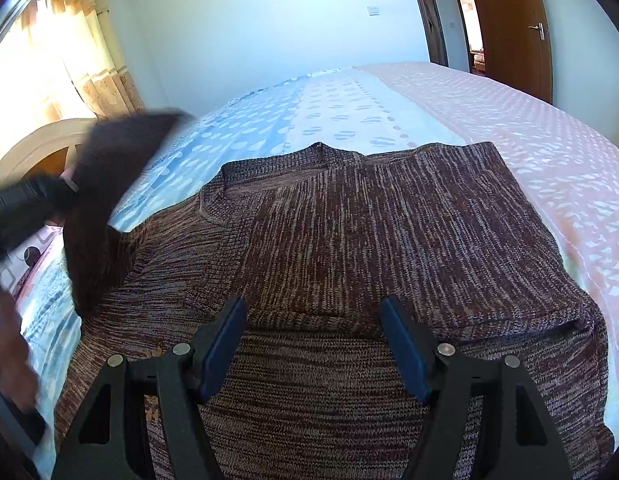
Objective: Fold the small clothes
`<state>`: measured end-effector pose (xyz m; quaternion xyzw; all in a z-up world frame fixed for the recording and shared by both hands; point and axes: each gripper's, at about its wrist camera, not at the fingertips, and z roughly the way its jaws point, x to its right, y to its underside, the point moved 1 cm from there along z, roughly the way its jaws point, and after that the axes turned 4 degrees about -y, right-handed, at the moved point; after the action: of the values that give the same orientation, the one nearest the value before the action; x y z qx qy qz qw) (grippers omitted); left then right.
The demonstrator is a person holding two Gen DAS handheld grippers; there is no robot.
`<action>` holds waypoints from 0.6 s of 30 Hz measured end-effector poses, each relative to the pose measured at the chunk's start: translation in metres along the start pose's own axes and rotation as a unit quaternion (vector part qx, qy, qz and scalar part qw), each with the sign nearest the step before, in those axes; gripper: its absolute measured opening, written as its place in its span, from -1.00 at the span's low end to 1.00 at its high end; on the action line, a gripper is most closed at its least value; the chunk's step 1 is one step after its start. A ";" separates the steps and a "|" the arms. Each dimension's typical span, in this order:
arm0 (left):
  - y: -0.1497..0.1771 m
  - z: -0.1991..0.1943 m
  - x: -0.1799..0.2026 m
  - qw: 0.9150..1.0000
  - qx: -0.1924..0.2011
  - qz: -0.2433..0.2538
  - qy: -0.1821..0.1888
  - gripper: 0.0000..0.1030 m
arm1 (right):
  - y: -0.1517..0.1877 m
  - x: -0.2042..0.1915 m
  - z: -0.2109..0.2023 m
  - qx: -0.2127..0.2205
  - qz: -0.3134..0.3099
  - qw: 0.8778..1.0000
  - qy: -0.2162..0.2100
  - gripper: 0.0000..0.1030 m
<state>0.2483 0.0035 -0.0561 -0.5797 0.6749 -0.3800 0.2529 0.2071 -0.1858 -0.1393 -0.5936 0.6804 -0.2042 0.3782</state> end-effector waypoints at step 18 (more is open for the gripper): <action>0.060 -0.034 -0.079 0.994 -0.056 -0.073 -0.065 0.65 | -0.016 0.008 -0.007 -0.022 0.029 0.999 -0.039 0.37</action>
<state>0.2022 0.0901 -0.0931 -0.6642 0.6330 -0.3208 0.2350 0.2126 -0.1983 -0.1254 -0.5894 0.6861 -0.1547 0.3974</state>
